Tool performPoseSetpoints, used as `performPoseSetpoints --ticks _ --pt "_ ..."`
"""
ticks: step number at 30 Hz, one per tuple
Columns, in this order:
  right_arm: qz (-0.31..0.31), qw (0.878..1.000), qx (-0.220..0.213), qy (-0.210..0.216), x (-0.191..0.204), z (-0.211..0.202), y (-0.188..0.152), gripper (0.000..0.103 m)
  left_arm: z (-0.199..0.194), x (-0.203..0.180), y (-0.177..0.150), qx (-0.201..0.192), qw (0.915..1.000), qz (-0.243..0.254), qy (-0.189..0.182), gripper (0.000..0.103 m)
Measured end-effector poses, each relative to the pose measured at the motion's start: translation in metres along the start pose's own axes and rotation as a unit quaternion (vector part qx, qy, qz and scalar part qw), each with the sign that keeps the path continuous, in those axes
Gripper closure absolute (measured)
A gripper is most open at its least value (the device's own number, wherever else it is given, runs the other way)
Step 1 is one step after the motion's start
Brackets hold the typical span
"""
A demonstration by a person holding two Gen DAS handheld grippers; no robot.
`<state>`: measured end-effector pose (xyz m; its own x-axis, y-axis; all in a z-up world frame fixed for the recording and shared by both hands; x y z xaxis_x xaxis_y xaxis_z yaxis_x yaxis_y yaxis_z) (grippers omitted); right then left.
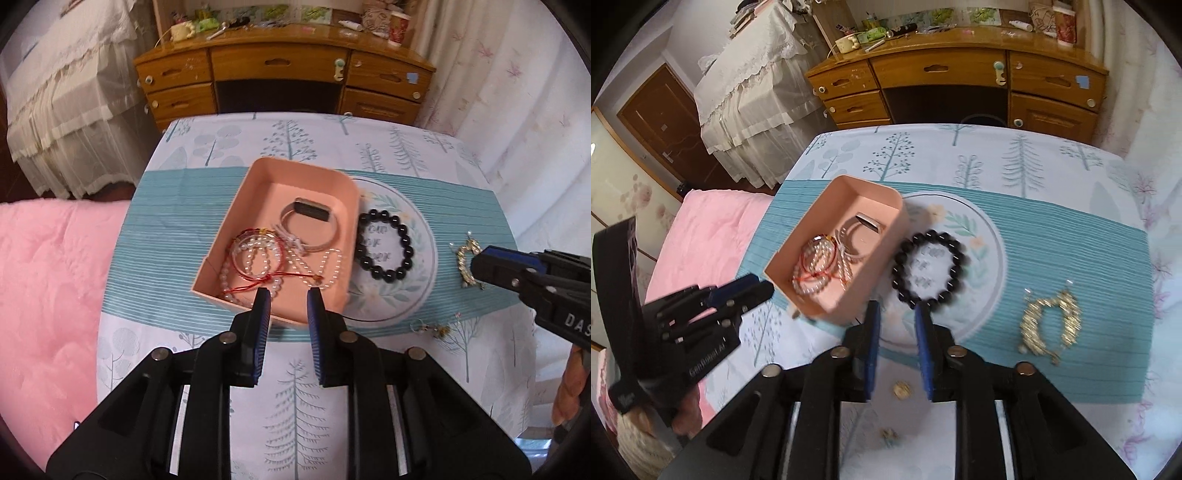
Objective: Organize jewelry
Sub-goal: 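Grasp the black bead bracelet with the left tool while the right tool grasps the gold hair comb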
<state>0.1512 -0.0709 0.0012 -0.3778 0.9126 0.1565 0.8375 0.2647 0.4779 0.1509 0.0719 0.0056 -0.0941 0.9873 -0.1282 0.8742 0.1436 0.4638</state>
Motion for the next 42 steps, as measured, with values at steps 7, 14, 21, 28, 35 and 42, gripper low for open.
performPoseSetpoints --ticks 7,14,21,28,35,42 --pt "0.005 1.0 -0.021 -0.019 -0.028 -0.051 -0.025 0.074 -0.02 -0.045 -0.008 -0.001 0.9991 0.04 -0.016 0.086" --pt "0.02 0.998 -0.037 -0.053 -0.069 -0.1 -0.03 0.069 -0.03 -0.085 0.0 0.007 0.9978 0.062 -0.021 0.086" --pt "0.028 0.995 -0.041 -0.083 -0.11 -0.126 -0.025 0.067 -0.017 -0.114 0.014 0.01 0.9972 0.074 -0.009 0.086" --pt "0.045 0.997 0.019 -0.054 -0.155 -0.075 -0.048 0.066 0.042 -0.13 0.004 0.063 0.9952 0.075 0.004 0.086" --pt "-0.03 0.997 0.052 -0.046 -0.155 -0.023 -0.052 0.066 0.105 -0.142 -0.004 0.105 0.9918 0.071 0.017 0.086" --pt "-0.11 0.991 0.07 -0.038 -0.147 0.013 -0.046 0.066 0.142 -0.149 -0.003 0.127 0.9896 0.067 0.016 0.086"
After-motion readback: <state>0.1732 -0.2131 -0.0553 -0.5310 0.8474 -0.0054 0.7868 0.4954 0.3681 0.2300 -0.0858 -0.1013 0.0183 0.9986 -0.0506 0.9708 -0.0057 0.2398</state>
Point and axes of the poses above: each gripper's, at about its wrist camera, not at the fingertips, and z roughly the way its jaws point, x to its left, y to its top, the point moved 8 cm from there along z, roughly the way its jaws point, and after that the axes turned 11 degrees about -z, right-handed, at the moved point
